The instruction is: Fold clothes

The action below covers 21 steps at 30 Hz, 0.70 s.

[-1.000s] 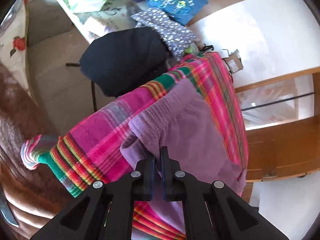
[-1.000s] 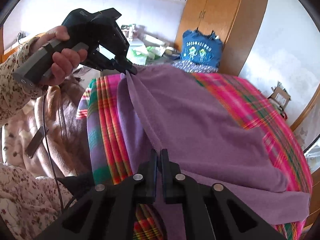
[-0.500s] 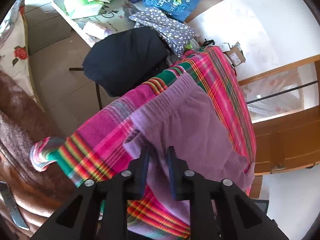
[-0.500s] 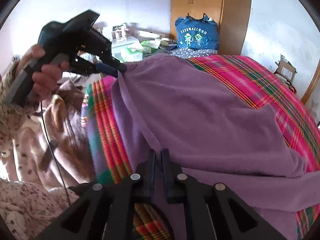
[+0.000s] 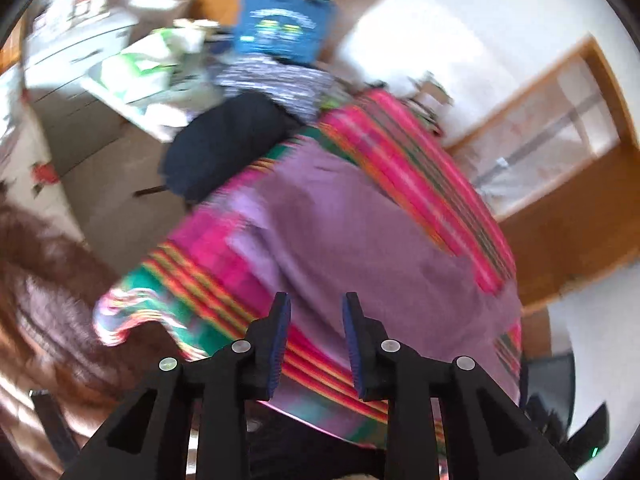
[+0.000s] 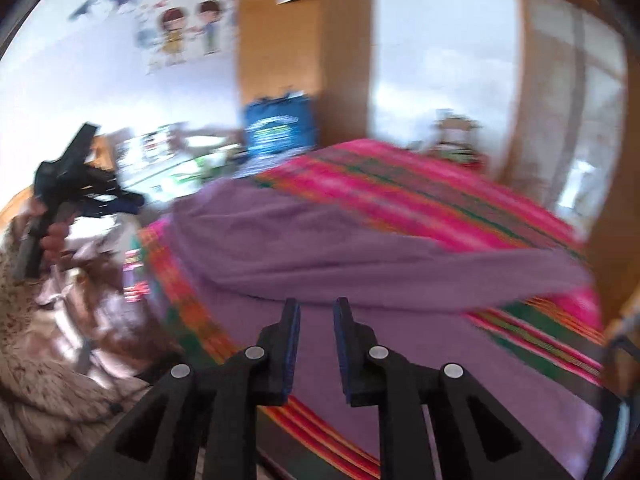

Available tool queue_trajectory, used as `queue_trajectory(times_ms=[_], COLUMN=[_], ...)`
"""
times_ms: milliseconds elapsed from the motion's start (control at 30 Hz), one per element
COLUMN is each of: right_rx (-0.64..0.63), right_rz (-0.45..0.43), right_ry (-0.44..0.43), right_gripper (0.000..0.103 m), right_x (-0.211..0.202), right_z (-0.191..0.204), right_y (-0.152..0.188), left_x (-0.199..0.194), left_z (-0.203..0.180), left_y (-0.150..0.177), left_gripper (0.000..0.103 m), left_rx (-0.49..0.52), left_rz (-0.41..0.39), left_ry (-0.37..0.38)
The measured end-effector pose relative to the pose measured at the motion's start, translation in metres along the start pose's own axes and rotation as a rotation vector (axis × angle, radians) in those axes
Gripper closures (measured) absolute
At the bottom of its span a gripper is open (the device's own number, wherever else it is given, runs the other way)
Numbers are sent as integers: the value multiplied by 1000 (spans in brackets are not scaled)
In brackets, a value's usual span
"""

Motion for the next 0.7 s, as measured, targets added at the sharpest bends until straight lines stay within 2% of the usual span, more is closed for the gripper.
queue_trajectory(times_ms=[67, 100, 167, 267, 333, 433, 567, 700], right_rx=[55, 86, 154, 240, 293, 361, 381, 374], right_rz=[8, 11, 16, 45, 67, 70, 124, 157], right_ry=[101, 137, 185, 261, 273, 217, 151, 71], right_gripper=[85, 85, 85, 81, 80, 80, 80, 80], right_x=[-25, -37, -57, -77, -74, -57, -4, 44], right_z=[-39, -57, -88, -132, -150, -163, -160, -152], right_y=[16, 23, 36, 58, 70, 81, 87, 75], left_x=[8, 15, 31, 57, 73, 89, 103, 118], left_z=[-22, -35, -55, -85, -101, -112, -127, -141], left_y=[4, 6, 11, 19, 24, 27, 28, 30], left_gripper=[75, 72, 66, 66, 66, 66, 66, 66], left_rx=[73, 118, 178, 246, 288, 339, 408, 477], left_rz=[22, 33, 63, 127, 158, 167, 164, 174], left_ry=[6, 2, 0, 29, 28, -10, -49, -85])
Point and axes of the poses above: each gripper's, at about its wrist camera, not at the fingertips, and x roughly the way its jaws point, z to its left, y to its underside, the point moved 8 cm from there along x, roughly the way its jaws point, and after that the axes turned 11 degrees about z, right-handed, at the moved point
